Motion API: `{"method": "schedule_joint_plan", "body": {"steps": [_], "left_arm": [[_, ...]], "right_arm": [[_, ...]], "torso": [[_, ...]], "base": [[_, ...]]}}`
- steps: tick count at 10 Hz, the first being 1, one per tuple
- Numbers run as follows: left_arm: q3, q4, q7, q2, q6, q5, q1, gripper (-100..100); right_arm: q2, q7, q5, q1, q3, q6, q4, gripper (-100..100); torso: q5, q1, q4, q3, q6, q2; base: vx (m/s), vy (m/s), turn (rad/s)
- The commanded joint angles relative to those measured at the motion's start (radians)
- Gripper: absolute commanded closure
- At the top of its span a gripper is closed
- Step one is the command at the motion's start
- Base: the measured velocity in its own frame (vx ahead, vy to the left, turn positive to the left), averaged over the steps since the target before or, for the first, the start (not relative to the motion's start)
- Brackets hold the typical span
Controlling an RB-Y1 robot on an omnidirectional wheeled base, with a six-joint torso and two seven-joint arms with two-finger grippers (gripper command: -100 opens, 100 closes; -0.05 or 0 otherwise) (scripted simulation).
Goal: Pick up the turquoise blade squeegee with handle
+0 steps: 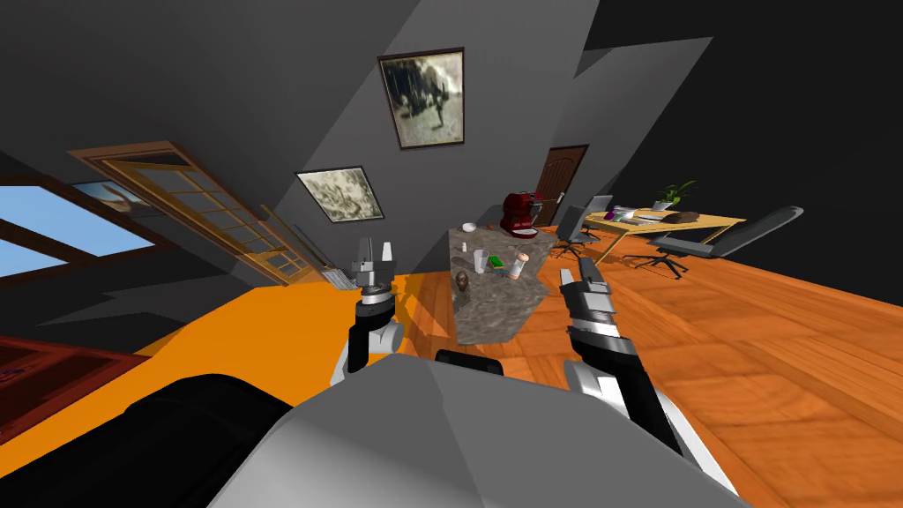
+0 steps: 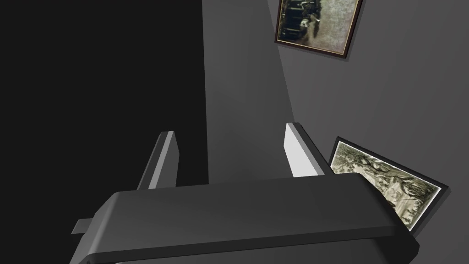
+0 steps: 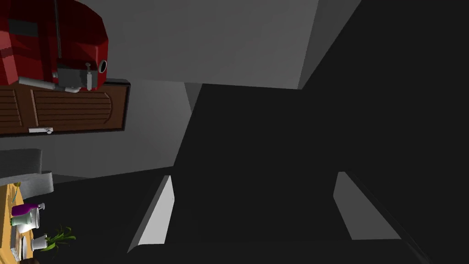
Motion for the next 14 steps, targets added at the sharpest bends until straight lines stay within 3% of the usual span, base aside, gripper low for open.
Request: {"method": "schedule_joint_plan", "body": {"steps": [1,2,7,8,11,12,14], "left_arm": [[0.0,0.0,0.0,0.0,0.0,0.0,0.0,0],[0.0,0.0,0.0,0.0,0.0,0.0,0.0,0],[0.0,0.0,0.0,0.0,0.0,0.0,0.0,0],[0.0,0.0,0.0,0.0,0.0,0.0,0.0,0],[0.0,0.0,0.0,0.0,0.0,0.0,0.0,0],[0.0,0.0,0.0,0.0,0.0,0.0,0.0,0],[0.0,0.0,0.0,0.0,0.0,0.0,0.0,0]], "right_arm": [[-0.05,0.04,0.029,0.0,0.001,0.007,0.025,-100],[-0.06,0.04,0.029,0.0,0.001,0.007,0.025,-100],[-0.223,0.175,0.136,-0.007,-0.008,0.04,0.124,-100],[-0.236,0.182,0.136,-0.007,-0.008,0.04,0.124,-100],[-0.338,0.269,0.21,-0.015,-0.014,0.062,0.195,-100],[-0.347,0.278,0.21,-0.015,-0.014,0.062,0.195,-100],[-0.415,0.339,0.264,-0.022,-0.016,0.076,0.248,-100]], "torso": [[0.0,0.0,0.0,0.0,0.0,0.0],[0.0,0.0,0.0,0.0,0.0,0.0],[0.0,0.002,0.0,0.0,0.0,0.0],[0.0,0.002,0.0,0.0,0.0,0.001],[0.0,0.001,0.0,0.0,0.0,0.0],[0.0,0.001,0.0,0.0,0.0,0.0],[0.0,0.001,0.0,0.0,0.0,0.0]], "base": [[-0.013,0.058,0.04],[-0.006,0.039,0.005],[-0.008,0.063,0.043],[-0.013,0.064,0.014],[-0.005,0.062,0.057],[0.002,0.063,0.025],[-0.006,0.062,0.063]]}}
